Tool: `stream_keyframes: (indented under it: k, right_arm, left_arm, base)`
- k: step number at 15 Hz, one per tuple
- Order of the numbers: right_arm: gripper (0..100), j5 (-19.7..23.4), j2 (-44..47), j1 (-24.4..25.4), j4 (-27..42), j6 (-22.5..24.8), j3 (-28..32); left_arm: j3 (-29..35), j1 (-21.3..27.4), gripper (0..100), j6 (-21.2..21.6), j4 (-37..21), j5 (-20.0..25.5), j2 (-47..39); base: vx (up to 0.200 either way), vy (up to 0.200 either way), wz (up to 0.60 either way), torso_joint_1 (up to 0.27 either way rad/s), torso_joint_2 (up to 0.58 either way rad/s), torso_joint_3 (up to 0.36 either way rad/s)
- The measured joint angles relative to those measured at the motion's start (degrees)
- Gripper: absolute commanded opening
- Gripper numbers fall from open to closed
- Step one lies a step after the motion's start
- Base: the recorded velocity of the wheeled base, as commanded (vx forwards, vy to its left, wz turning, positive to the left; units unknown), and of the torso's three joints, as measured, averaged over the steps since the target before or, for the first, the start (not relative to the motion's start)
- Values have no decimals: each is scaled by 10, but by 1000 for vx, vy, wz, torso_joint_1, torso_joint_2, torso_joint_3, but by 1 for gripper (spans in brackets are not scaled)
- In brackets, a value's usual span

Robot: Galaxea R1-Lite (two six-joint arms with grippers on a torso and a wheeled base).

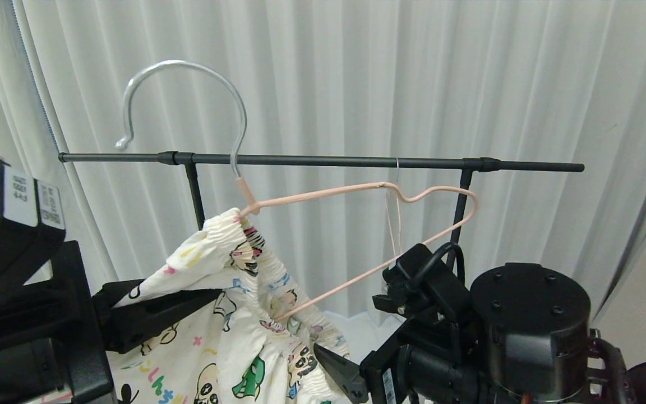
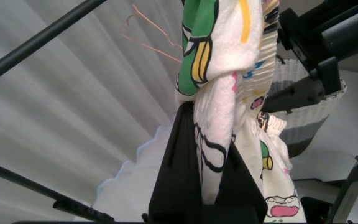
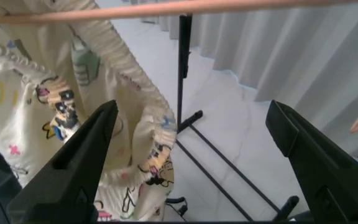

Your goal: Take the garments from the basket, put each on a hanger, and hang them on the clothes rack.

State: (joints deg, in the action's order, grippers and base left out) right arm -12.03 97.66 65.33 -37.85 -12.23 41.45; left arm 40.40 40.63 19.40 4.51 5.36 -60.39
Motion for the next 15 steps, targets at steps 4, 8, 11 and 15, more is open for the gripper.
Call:
stream_keyframes:
  k: [4, 8, 11, 15]
  right_arm:
    - [100, -50, 15, 8, 5, 3, -11]
    - [100, -105, 16, -30, 17, 11, -63]
    - [100, -116, -1, -92, 15, 58, -94]
    - [100, -117, -32, -157, 14, 94, -134]
  left_arm:
    - [3, 3, 0, -1, 0, -1, -7]
    - [-9, 0, 0, 0, 0, -4, -8]
    - [-38, -5, 0, 5, -1, -5, -7]
    - [-71, -6, 0, 5, 0, -34, -5]
  base:
    - [0, 0, 0, 0, 0, 0]
    - [0, 0, 0, 0, 0, 0]
    - [0, 0, 0, 0, 0, 0]
    - [0, 0, 0, 0, 0, 0]
